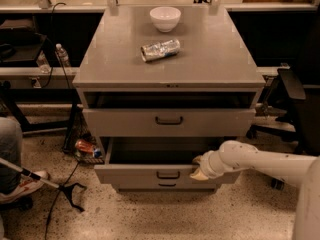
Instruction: Open middle drawer
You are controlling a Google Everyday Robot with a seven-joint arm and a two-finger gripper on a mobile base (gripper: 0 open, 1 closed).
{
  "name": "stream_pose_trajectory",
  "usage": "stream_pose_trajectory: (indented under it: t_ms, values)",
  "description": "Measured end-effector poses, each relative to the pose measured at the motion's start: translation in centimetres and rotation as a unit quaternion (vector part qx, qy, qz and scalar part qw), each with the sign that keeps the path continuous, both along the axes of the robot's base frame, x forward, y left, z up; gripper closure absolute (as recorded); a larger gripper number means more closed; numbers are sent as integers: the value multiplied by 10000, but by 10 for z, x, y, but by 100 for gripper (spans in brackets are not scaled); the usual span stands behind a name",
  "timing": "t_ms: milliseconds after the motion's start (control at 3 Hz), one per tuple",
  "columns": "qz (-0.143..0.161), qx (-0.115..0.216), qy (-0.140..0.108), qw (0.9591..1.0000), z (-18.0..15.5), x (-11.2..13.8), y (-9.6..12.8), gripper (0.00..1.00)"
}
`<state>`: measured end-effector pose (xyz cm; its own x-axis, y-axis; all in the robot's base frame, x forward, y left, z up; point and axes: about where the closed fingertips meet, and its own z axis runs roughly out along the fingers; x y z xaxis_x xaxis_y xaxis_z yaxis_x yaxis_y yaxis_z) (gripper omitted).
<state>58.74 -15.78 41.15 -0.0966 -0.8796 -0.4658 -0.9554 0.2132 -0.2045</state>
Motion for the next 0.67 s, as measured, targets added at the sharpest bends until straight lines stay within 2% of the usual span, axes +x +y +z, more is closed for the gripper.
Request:
stream_pose_trajectory:
  t_ms: [333, 667]
  values:
    - [-138, -7, -42, 9999, 6, -15, -5, 100]
    - [-335, 67, 18, 9994, 4, -55, -5, 100]
